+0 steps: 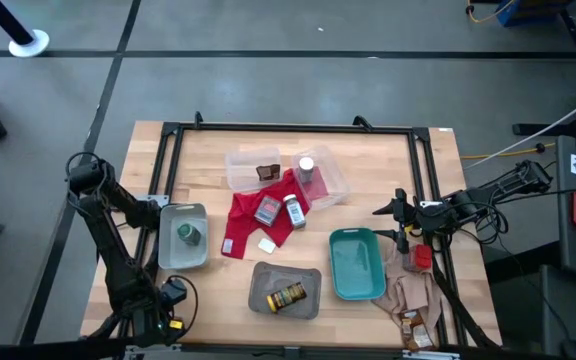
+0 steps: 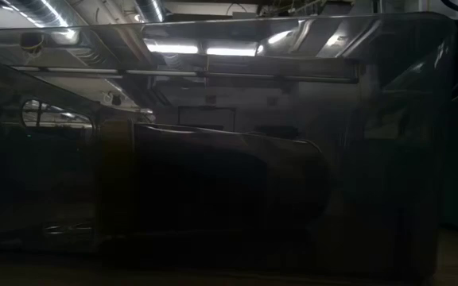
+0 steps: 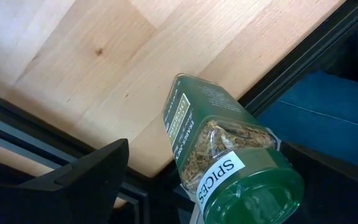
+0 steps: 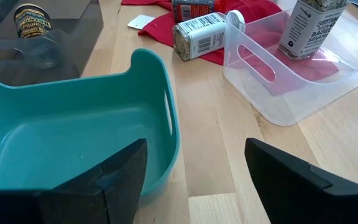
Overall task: Sort spices by type
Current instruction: Put the green seasoning bottle into the gray bin
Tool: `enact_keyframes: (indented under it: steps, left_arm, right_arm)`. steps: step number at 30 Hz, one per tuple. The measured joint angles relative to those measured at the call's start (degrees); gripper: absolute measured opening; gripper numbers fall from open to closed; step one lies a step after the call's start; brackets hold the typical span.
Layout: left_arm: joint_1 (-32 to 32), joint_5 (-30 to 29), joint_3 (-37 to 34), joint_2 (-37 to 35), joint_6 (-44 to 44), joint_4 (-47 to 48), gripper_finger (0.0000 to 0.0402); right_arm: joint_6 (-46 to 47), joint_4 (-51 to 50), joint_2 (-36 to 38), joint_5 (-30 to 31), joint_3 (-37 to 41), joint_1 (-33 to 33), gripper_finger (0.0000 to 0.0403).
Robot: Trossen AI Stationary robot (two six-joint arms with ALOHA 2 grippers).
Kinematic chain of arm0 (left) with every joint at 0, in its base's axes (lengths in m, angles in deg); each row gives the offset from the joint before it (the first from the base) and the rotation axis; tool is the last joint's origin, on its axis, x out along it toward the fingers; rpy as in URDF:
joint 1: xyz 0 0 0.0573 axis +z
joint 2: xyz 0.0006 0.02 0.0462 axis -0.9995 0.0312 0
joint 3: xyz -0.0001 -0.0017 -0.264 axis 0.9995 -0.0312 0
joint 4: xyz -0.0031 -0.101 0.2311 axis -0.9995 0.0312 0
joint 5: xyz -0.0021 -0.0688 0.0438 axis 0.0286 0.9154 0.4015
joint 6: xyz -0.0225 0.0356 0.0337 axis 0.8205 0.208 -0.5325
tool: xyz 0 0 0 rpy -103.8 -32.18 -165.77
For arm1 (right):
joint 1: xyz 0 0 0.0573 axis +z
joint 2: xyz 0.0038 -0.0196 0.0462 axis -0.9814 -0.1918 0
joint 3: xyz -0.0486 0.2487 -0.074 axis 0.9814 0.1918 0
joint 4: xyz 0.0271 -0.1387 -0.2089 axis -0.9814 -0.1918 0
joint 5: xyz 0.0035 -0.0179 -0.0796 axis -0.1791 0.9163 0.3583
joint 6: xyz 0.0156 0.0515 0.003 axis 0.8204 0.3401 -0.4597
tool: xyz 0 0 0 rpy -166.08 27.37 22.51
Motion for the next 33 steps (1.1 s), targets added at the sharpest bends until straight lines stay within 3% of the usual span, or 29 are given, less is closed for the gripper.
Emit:
enact_keyframes:
  steps: [9, 33]
  left_arm:
    - [-0.1, -0.2, 0.0, 0.0, 2.0, -0.1, 0.0398]
    - [-0.6, 3.5, 0.0, 1.7, -3.5, -3.4, 0.0394]
  right_arm:
    - [0.0, 0.0, 0.0, 0.0, 0.0, 0.0, 0.0271]
    - [0.0, 0.0, 0.0, 0.0, 0.0, 0.0, 0.0271]
